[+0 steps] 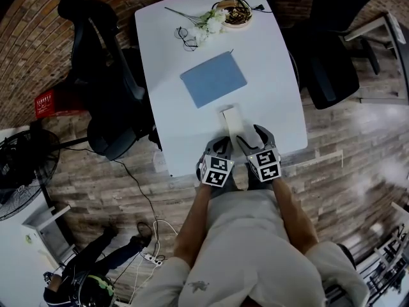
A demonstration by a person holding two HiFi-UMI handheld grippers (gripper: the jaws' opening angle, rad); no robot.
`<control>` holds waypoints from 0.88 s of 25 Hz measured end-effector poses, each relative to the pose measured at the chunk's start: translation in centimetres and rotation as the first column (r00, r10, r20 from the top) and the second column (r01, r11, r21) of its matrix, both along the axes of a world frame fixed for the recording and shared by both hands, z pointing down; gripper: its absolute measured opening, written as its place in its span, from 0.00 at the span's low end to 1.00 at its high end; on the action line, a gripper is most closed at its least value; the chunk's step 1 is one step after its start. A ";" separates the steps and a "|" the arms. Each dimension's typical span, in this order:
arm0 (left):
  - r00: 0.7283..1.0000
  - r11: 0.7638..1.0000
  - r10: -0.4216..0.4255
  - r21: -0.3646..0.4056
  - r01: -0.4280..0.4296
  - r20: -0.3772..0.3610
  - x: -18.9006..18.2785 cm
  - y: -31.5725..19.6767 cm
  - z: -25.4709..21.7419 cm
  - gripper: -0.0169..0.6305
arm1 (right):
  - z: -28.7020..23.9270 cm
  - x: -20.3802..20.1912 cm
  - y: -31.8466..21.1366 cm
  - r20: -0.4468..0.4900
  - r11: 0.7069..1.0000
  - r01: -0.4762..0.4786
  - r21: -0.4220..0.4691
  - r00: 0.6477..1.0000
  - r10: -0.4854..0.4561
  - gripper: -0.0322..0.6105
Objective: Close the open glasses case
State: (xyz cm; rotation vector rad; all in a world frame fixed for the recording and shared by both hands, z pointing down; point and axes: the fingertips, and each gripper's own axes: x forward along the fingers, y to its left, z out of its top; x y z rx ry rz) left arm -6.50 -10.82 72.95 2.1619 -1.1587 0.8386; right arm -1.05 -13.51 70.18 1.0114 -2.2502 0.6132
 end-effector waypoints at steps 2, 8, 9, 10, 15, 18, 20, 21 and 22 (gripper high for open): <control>1.000 1.000 0.000 -0.003 0.000 0.003 0.0 0.0 0.1 0.03 | 0.0 -0.1 0.0 0.000 1.000 0.002 -0.003 1.000 -0.002 0.52; 1.000 1.000 0.000 -0.016 0.000 0.013 -0.2 0.1 0.4 0.03 | 0.2 -0.3 0.0 -0.001 1.000 0.013 0.001 1.000 -0.013 0.52; 1.000 1.000 0.000 -0.019 0.000 0.015 -0.2 0.1 0.4 0.03 | 0.2 -0.3 -0.1 -0.001 1.000 0.016 0.004 1.000 -0.016 0.52; 1.000 1.000 0.000 -0.021 0.000 0.017 -0.2 0.1 0.5 0.03 | 0.2 -0.3 -0.1 0.001 1.000 0.018 0.005 1.000 -0.018 0.52; 1.000 1.000 0.000 -0.029 0.001 0.027 -0.4 0.1 0.7 0.03 | 0.3 -0.5 0.1 0.000 1.000 0.020 -0.011 1.000 -0.020 0.52; 1.000 0.999 0.001 -0.034 0.000 0.031 -0.5 0.1 0.9 0.03 | 0.5 -0.6 0.1 -0.001 1.000 0.025 -0.011 1.000 -0.025 0.52; 0.999 0.999 0.002 -0.038 -0.001 0.036 -0.5 0.2 1.0 0.03 | 0.6 -0.6 0.1 -0.004 1.000 0.027 -0.014 1.000 -0.027 0.52; 0.999 0.999 0.005 -0.040 -0.003 0.041 -0.5 0.2 1.1 0.03 | 0.6 -0.7 0.1 -0.005 1.000 0.028 -0.014 1.000 -0.028 0.52; 0.999 0.999 0.008 -0.042 -0.006 0.046 -0.6 0.2 1.1 0.03 | 0.6 -0.7 0.1 -0.005 0.999 0.029 -0.014 1.000 -0.029 0.52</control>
